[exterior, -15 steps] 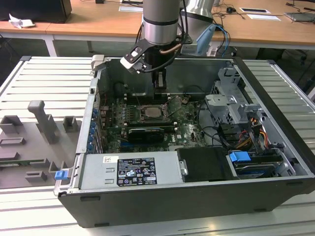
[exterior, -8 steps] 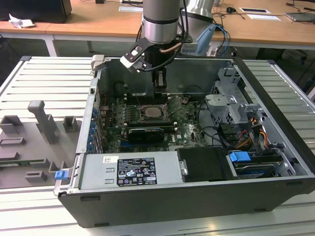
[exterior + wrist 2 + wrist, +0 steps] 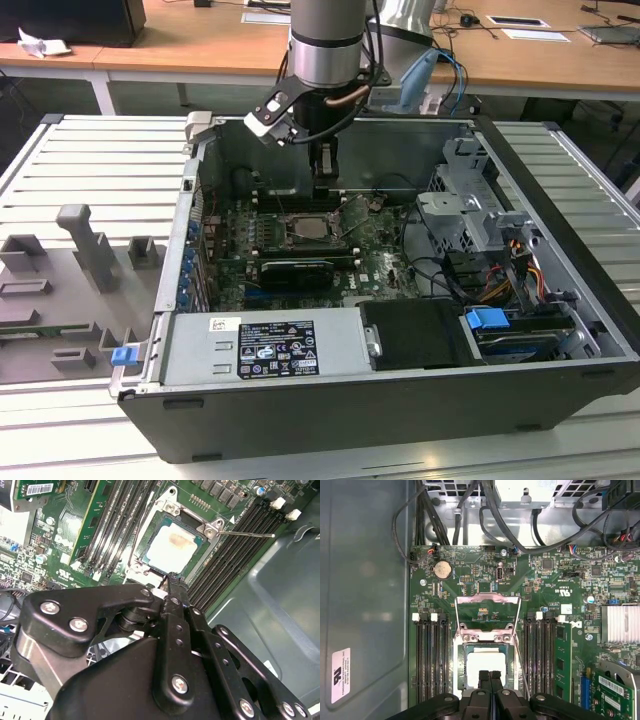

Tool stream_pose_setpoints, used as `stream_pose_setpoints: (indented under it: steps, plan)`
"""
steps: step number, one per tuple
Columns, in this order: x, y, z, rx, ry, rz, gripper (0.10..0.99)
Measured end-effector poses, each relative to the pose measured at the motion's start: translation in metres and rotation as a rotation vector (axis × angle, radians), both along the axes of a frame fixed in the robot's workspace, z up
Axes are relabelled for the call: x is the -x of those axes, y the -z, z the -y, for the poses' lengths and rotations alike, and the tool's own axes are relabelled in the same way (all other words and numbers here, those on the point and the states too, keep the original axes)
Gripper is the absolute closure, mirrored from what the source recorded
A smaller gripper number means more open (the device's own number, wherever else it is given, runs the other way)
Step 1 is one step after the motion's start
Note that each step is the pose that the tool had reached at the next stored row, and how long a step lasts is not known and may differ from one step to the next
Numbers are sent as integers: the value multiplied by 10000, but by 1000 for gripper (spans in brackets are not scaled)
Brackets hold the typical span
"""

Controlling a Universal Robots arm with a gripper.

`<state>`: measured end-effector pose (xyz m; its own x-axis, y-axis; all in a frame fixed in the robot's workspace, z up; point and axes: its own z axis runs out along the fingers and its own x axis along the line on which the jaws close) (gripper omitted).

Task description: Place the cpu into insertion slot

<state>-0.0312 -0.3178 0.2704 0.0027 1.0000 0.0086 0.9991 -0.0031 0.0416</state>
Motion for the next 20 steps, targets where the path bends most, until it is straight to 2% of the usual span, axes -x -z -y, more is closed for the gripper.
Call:
stream_pose_setpoints:
  steps: [20]
  plan:
    - [0,-50,0,1,0,-1,980]
